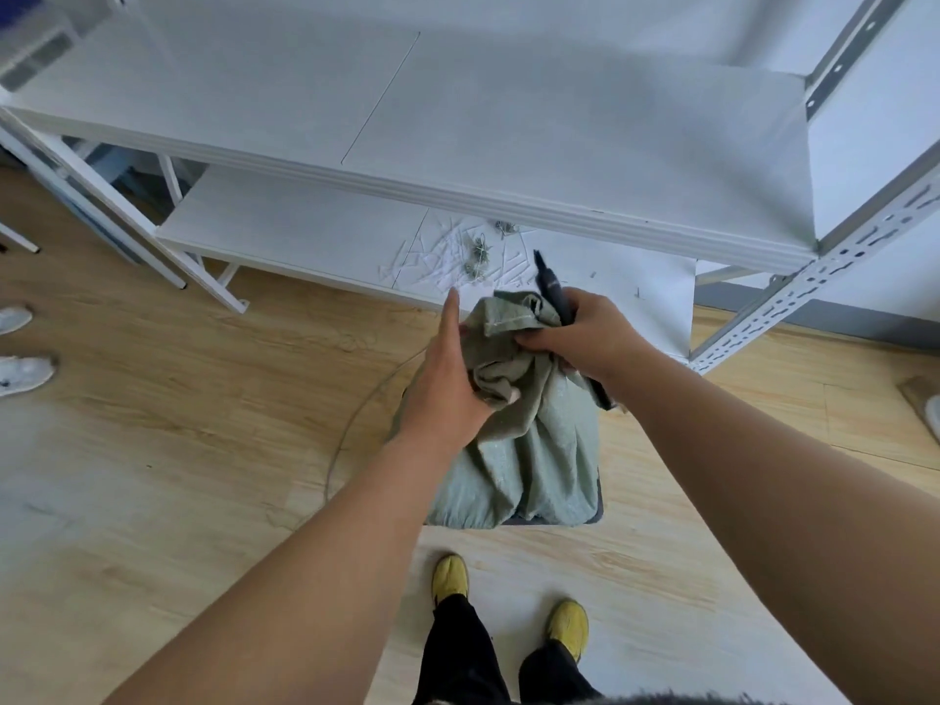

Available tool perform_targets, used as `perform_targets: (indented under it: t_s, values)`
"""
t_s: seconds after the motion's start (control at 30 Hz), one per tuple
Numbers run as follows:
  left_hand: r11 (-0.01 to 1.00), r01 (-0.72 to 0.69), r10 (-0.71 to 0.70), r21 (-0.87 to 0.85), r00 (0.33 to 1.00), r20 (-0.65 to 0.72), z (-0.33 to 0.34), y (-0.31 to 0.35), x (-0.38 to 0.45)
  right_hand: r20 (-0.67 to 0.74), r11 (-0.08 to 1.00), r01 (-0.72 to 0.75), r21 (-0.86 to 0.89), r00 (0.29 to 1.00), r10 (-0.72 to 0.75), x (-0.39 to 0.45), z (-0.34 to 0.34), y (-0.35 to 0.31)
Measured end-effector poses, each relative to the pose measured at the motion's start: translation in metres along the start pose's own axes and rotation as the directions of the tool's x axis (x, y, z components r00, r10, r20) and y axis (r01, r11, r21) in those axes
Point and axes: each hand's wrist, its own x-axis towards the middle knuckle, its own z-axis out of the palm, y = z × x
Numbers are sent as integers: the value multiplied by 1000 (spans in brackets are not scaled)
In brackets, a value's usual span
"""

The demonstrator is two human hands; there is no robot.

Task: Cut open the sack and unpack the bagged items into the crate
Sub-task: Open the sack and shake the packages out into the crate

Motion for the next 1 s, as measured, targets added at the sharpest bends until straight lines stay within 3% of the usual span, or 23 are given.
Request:
perform_targets:
  t_s: [0.1,0.23,0.37,0.47,0.57,0.7,0.83,0.9,0.97,1.0]
  values:
    - [1000,-5,5,5,998,61,-9,7,8,147,996,71,-58,987,-62,-7,-7,0]
    - [986,136,-141,-98,989,-43,-8,8,10,131,992,38,121,990,-54,-15,-7,10]
    - [958,228,-228,-172,974,19,-3,12,7,105,976,41,-212,994,-19,-26,10,23]
    - [950,209,-189,-232,976,107,-9,26,13,-89,960,69,-270,991,-96,-21,10,19]
    - [936,110,-83,-334,992,94,-21,40,22,-267,952,207,-226,927,-265,-14,-4,7]
    - [961,103,-62,-256,985,164,-18,42,19,-124,926,171,-337,967,-224,-12,-16,1]
    - [890,31,-59,-454,997,-48,-20,47,23,-312,937,277,-214,889,-334,-15,-15,-12]
    - [904,49,-62,-425,998,-16,-19,48,22,-260,954,245,-171,923,-283,-16,-12,-12]
    - [916,91,-82,-391,996,39,-18,47,22,-171,956,176,-235,960,-219,-15,-14,-9]
    - [905,62,-65,-421,998,5,-19,49,22,-205,954,190,-233,949,-240,-13,-17,-11]
